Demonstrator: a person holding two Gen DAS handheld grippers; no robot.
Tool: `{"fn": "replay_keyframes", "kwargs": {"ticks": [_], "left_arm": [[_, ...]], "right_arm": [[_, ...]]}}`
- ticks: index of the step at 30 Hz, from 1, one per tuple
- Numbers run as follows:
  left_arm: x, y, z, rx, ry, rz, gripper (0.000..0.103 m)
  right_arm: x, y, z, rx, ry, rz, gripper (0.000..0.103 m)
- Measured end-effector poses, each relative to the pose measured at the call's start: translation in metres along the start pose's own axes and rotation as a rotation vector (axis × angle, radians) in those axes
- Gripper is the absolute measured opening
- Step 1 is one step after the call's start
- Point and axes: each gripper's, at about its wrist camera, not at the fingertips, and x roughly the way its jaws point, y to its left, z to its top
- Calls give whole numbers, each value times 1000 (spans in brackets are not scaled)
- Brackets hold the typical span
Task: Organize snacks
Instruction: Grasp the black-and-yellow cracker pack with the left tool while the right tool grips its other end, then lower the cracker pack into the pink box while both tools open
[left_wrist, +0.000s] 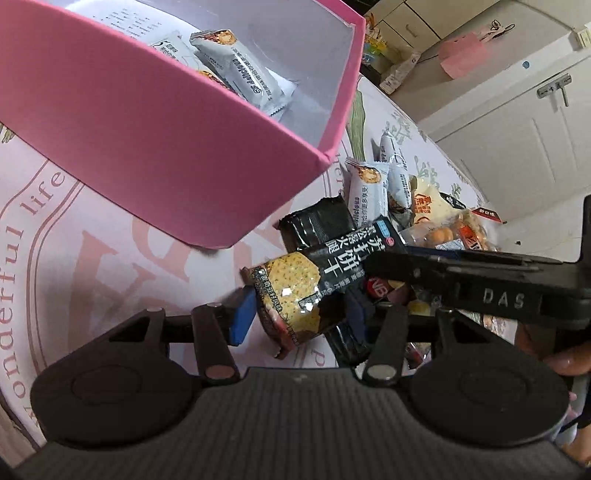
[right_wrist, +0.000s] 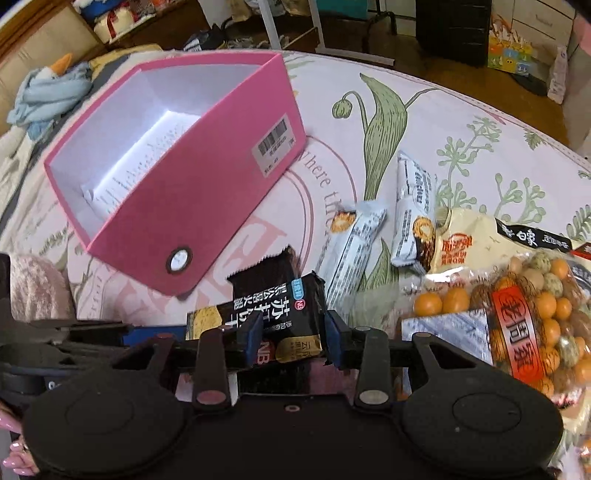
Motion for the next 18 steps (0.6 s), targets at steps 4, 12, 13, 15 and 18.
{"fn": "replay_keyframes", "kwargs": {"ticks": [4, 12, 13, 15, 18], "left_arm": [[-2, 0, 0, -9, 28, -14, 53], [-19, -16, -7, 106, 83, -13, 53], [-22, -19, -8, 127, 82, -8, 53], [-27, -23, -10, 158, 85, -9, 53], [-33, -28, -11, 183, 100, -10, 53]], "right_arm": [[-3, 5, -5, 11, 21, -19, 43], [-16, 14, -17, 39, 59, -30, 51], [-17, 16, -19, 38, 63, -36, 51], [-21, 18, -22, 45, 68, -37, 51], [-28, 21, -26, 56, 70, -40, 52]]}}
